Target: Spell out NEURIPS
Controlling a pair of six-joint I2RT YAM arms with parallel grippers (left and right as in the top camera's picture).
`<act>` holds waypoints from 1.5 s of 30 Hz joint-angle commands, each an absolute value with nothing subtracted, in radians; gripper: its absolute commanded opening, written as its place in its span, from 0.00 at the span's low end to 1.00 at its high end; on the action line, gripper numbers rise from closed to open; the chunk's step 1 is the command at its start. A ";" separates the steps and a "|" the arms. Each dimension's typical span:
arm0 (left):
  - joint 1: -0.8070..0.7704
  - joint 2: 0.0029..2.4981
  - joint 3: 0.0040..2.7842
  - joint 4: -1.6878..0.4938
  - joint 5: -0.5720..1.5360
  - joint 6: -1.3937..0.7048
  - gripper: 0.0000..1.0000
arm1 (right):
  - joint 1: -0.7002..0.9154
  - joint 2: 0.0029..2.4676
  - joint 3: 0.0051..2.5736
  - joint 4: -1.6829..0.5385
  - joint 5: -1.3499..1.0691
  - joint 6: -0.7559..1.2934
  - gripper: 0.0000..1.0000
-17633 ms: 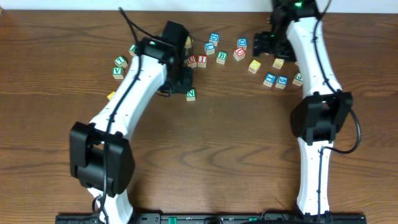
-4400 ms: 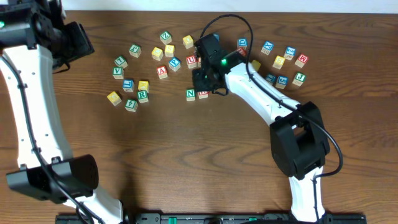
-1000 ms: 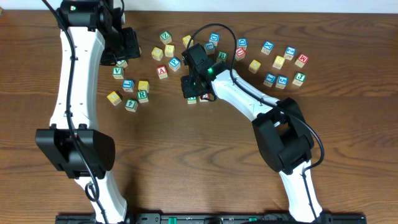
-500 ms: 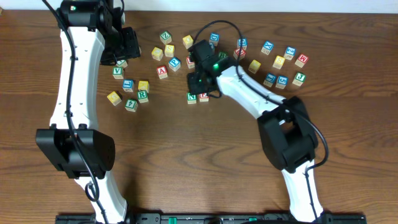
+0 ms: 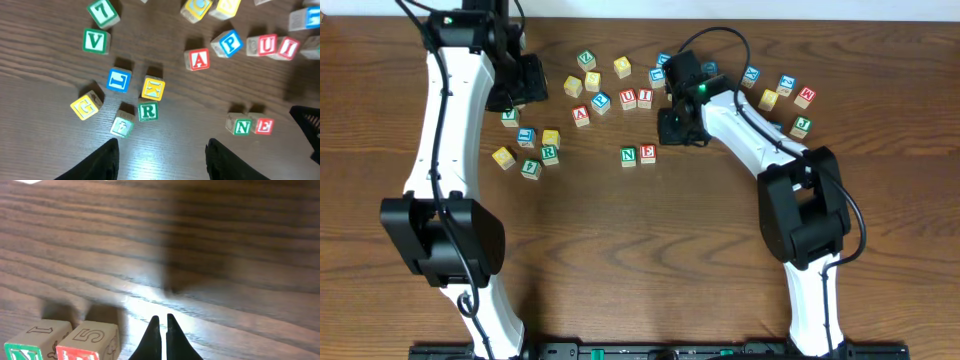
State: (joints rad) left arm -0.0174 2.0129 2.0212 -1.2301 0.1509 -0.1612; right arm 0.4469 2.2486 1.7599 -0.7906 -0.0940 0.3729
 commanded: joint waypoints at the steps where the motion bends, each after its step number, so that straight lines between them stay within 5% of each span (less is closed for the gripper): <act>1: -0.020 2.022 1.990 -1.216 0.146 -0.178 0.55 | 0.478 2.211 1.726 -0.778 -0.097 0.362 0.01; 29: -0.058 2.022 1.980 -1.177 0.145 -0.181 0.55 | 0.562 2.211 1.705 -0.759 -0.101 0.318 0.02; 45: -0.058 2.022 1.980 -1.167 0.145 -0.181 0.55 | 0.584 2.211 1.705 -0.802 -0.128 0.545 0.01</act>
State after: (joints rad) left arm -0.0608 2.0129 1.9827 -1.1687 0.1509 -0.1795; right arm 0.5766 2.2486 1.7107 -0.7937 -0.1059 0.4942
